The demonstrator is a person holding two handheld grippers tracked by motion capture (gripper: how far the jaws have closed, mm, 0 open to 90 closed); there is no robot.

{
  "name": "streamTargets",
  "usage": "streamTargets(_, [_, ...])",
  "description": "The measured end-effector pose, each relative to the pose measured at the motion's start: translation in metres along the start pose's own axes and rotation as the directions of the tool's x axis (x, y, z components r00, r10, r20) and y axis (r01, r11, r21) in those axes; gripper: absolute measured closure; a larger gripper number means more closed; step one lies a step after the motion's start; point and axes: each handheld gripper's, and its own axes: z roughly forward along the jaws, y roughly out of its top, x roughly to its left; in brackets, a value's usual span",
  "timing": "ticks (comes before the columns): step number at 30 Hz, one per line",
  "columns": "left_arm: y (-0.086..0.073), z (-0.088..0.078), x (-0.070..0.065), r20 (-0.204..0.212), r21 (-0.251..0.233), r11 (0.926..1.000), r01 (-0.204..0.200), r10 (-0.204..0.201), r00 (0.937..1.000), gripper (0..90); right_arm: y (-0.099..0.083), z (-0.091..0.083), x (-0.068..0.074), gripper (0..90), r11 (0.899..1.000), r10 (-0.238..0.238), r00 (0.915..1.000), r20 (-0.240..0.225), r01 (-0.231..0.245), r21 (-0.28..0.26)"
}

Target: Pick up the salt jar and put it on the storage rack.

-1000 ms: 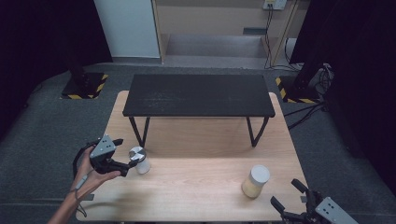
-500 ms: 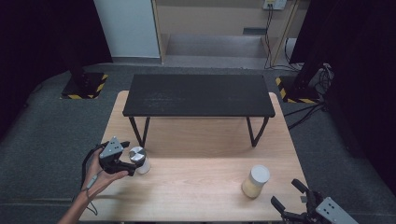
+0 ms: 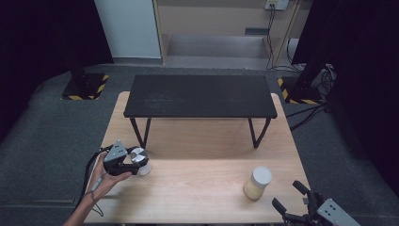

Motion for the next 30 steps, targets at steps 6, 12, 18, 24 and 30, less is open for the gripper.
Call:
streamTargets(6, [0.000, 0.000, 0.002, 0.008, -0.008, 0.9999, 0.012, -0.012, 0.9999, 33.5, 0.000, 0.000, 0.000, 4.1, 1.000, 0.001, 1.0000, -0.001, -0.001, -0.005])
streamTargets(12, [0.001, 0.000, 0.000, 0.004, -0.006, 1.0000, 0.007, -0.007, 1.0000, 33.6, -0.001, -0.001, -0.001, 4.1, 1.000, 0.001, 1.0000, 0.002, -0.001, -0.007])
streamTargets(18, [0.004, -0.001, -0.002, 0.008, 0.003, 1.0000, -0.003, 0.003, 1.0000, 33.7, -0.001, -0.002, -0.001, 4.2, 1.000, 0.002, 1.0000, 0.004, -0.002, -0.009])
streamTargets(24, [0.009, -0.008, -0.002, 0.030, -0.031, 0.9995, 0.006, -0.005, 0.9995, 33.7, -0.001, -0.002, -0.001, 4.2, 1.000, 0.004, 1.0000, 0.005, -0.004, -0.009])
streamTargets(30, [0.032, -0.017, -0.005, 0.050, -0.035, 0.9994, -0.008, 0.010, 0.9987, 33.7, 0.000, -0.002, -0.001, 4.2, 1.000, 0.002, 1.0000, 0.004, -0.002, -0.008])
